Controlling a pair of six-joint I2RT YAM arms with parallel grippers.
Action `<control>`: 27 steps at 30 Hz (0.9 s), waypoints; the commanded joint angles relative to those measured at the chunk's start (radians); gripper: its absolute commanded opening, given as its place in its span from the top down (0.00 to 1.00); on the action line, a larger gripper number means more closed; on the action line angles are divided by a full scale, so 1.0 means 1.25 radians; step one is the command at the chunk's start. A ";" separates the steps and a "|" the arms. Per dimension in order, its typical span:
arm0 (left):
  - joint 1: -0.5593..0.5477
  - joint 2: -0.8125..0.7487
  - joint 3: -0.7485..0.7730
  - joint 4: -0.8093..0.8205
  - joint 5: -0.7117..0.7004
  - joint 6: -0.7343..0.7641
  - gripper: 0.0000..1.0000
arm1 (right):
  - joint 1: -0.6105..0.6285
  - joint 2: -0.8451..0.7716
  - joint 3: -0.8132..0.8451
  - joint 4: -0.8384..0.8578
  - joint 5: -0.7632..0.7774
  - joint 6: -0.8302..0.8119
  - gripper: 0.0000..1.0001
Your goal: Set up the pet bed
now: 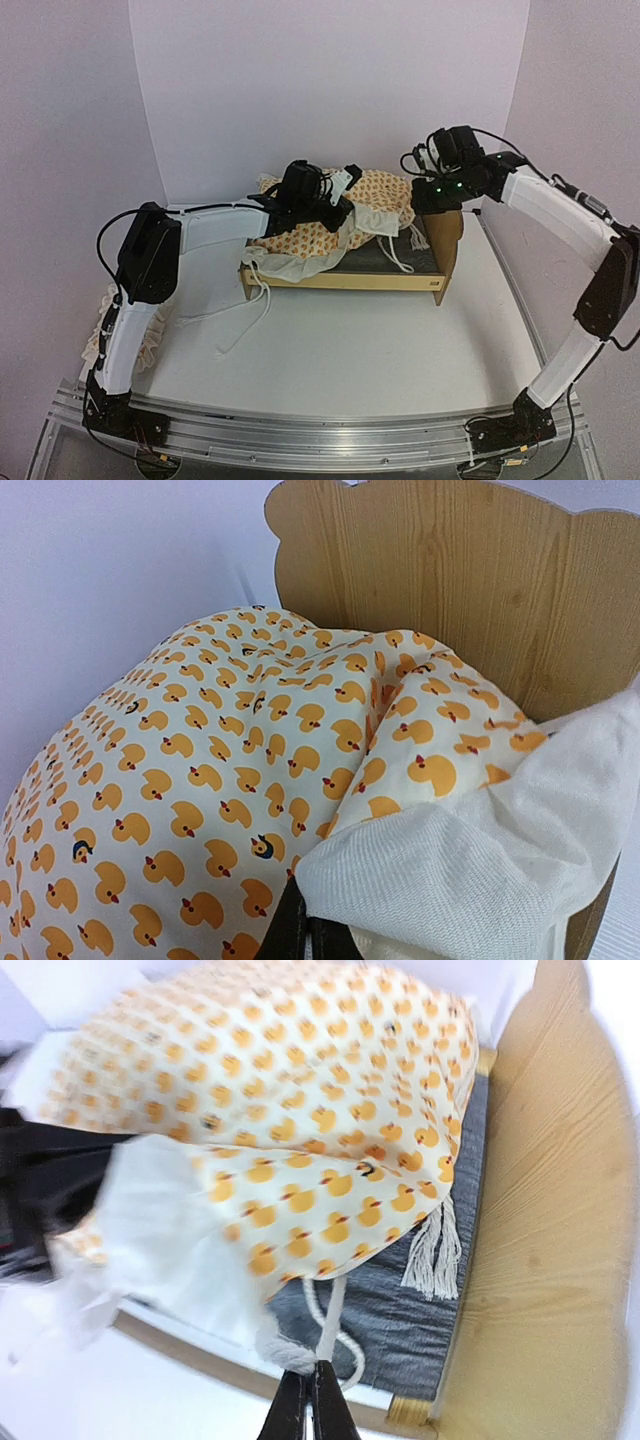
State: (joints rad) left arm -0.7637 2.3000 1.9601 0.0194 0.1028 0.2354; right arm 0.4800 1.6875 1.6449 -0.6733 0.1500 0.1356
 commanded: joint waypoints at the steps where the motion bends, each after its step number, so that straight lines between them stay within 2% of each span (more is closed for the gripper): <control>1: 0.006 -0.080 -0.006 0.034 0.003 0.009 1.00 | 0.019 -0.060 0.046 -0.107 -0.045 0.007 1.00; 5: 0.006 -0.079 -0.008 0.034 0.007 0.013 1.00 | 0.026 -0.090 0.093 -0.119 -0.051 0.022 1.00; 12: 0.005 -0.089 -0.019 0.037 0.003 0.023 1.00 | 0.027 -0.046 0.182 -0.149 -0.048 0.017 1.00; 16: 0.006 -0.095 -0.029 0.043 0.002 0.028 1.00 | 0.028 -0.040 0.216 -0.211 0.009 -0.005 1.00; 21: 0.005 -0.094 -0.030 0.043 0.007 0.028 1.00 | 0.035 -0.008 0.256 -0.364 0.178 -0.059 1.00; 27: 0.005 -0.095 -0.035 0.040 0.012 0.030 1.00 | 0.035 0.021 0.220 -0.358 0.206 -0.068 1.00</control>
State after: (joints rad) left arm -0.7628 2.2509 1.9217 0.0360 0.1120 0.2619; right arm 0.5179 1.6799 1.9263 -1.0757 0.3224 0.0747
